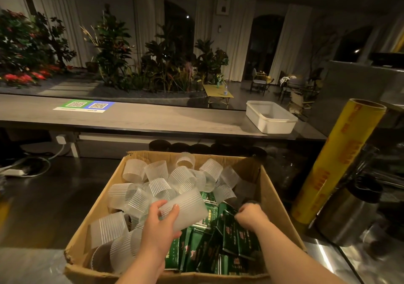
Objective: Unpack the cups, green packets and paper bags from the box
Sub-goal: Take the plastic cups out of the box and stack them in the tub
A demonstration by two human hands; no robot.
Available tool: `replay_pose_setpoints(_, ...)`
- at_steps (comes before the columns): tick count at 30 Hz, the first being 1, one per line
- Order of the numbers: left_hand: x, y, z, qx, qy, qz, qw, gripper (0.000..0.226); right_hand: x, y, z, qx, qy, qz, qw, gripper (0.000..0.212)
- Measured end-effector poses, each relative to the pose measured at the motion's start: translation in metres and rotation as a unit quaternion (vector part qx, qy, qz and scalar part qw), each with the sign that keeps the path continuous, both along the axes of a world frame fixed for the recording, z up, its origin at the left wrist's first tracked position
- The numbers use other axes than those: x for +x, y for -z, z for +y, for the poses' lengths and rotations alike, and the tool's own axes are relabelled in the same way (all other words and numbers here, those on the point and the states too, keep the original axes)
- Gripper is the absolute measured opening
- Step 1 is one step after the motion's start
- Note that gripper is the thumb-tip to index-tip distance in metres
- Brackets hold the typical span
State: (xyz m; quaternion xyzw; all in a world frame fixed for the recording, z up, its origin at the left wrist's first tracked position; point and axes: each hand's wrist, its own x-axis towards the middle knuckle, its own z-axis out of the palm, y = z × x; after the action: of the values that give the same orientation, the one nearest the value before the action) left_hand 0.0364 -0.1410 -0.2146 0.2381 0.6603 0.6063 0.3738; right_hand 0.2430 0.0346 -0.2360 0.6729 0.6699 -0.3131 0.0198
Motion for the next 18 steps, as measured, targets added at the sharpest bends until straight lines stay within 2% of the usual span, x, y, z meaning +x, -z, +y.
replay_pose_setpoints(2,0.002,-0.001,0.001,0.001,0.001,0.006,1.0,0.031,0.007,0.01,-0.002,-0.064,-0.004,0.011,0.998,0.035)
replay_pose_setpoints(4,0.002,-0.001,0.0,0.003,-0.001,0.008,1.0,0.031,0.008,0.02,-0.002,-0.065,0.0,0.018,0.998,0.029)
replay_pose_setpoints(7,0.001,-0.001,-0.001,-0.001,-0.004,0.009,1.0,0.031,0.003,0.01,-0.003,0.044,0.027,0.011,0.999,0.02)
replay_pose_setpoints(9,0.0,-0.001,-0.001,-0.001,-0.009,0.011,1.0,0.031,-0.003,-0.01,-0.01,0.126,0.045,0.053,0.99,0.016)
replay_pose_setpoints(11,-0.001,-0.001,0.0,-0.002,-0.01,0.014,1.0,0.033,-0.01,-0.03,-0.022,0.193,0.039,0.135,0.971,0.019)
replay_pose_setpoints(12,-0.002,-0.001,0.001,-0.002,-0.009,0.016,1.0,0.034,-0.016,-0.038,-0.029,0.204,0.033,0.204,0.957,0.022)
replay_pose_setpoints(15,-0.002,-0.001,0.001,-0.006,-0.008,0.015,1.0,0.036,-0.034,-0.059,-0.055,0.092,0.026,0.442,0.892,0.024)
replay_pose_setpoints(16,-0.001,-0.001,0.001,-0.003,-0.009,0.013,1.0,0.035,-0.039,-0.059,-0.06,0.06,0.018,0.49,0.87,0.019)
replay_pose_setpoints(18,-0.001,-0.003,0.0,0.006,-0.018,0.004,1.0,0.033,-0.047,-0.055,-0.069,0.034,-0.004,0.529,0.848,0.018)
